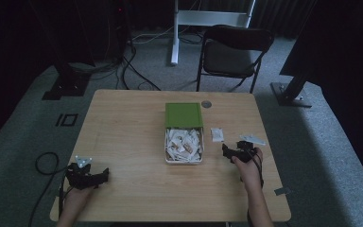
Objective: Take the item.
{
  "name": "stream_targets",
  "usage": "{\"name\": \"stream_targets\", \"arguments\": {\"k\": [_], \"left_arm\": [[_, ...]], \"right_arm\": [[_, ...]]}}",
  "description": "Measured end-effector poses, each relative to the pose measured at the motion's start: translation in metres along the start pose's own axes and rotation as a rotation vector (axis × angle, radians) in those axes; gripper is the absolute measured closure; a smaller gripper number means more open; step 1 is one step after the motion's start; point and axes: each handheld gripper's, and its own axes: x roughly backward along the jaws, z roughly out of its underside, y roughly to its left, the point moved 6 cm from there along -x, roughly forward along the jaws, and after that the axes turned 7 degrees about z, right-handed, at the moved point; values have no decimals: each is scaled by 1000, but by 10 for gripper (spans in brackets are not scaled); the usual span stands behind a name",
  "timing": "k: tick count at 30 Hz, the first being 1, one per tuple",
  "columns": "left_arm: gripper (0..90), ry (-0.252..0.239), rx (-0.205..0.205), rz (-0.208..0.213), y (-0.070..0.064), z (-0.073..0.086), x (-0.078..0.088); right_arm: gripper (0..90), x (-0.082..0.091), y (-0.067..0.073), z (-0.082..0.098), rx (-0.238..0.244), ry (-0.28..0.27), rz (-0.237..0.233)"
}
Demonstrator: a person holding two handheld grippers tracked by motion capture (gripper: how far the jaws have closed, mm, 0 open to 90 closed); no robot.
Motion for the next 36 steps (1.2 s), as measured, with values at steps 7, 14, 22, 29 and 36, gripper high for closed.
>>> {"name": "stream_targets", "arguments": {"k": [7, 14, 22, 29, 36], "left_arm": [[27, 1, -1, 0, 0, 0, 0], [28, 2, -2, 0, 0, 0, 0], [28, 1, -1, 0, 0, 0, 0], [28, 2, 2, -4, 0, 1, 1], [28, 2, 2, -5, 0, 1, 1]], "right_arm": [[143, 10, -11, 15, -8, 15, -5], [143, 17, -19, 28, -14, 26, -6], [143, 25, -28, 46, -14, 51, 6], [143, 31, -37, 56, -16, 64, 21], [143, 40, -44, 66, -14, 76, 29]]}}
